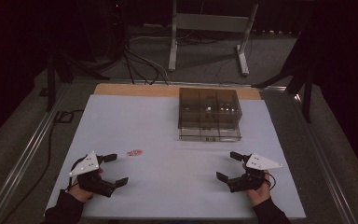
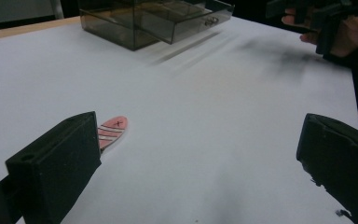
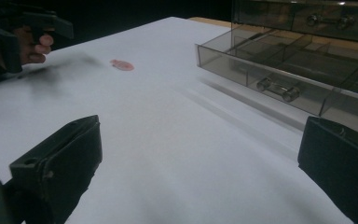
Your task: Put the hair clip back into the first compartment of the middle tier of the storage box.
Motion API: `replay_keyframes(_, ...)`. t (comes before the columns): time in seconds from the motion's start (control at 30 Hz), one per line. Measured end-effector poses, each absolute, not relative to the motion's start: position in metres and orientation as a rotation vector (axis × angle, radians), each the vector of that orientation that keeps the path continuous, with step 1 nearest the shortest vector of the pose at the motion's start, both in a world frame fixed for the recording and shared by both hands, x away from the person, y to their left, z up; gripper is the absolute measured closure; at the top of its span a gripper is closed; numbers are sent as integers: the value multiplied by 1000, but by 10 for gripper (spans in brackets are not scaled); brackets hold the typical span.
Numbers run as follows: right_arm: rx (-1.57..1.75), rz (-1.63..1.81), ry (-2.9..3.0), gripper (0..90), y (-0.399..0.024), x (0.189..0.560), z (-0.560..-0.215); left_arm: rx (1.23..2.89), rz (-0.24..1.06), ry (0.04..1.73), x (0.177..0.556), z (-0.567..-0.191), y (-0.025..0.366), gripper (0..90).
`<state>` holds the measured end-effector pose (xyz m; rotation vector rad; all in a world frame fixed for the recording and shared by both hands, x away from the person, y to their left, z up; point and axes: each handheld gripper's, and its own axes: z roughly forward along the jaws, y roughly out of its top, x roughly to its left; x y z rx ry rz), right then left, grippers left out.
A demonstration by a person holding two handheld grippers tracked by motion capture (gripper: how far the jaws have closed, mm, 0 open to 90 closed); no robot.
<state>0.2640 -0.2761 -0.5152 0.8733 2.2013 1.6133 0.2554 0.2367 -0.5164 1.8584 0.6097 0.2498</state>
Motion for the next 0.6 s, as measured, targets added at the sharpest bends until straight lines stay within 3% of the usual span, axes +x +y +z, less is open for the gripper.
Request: replay_keyframes(0.6, 860, 1638, 2216, 0, -272, 262, -513, 1913, 197, 540, 252, -514, 221, 5)
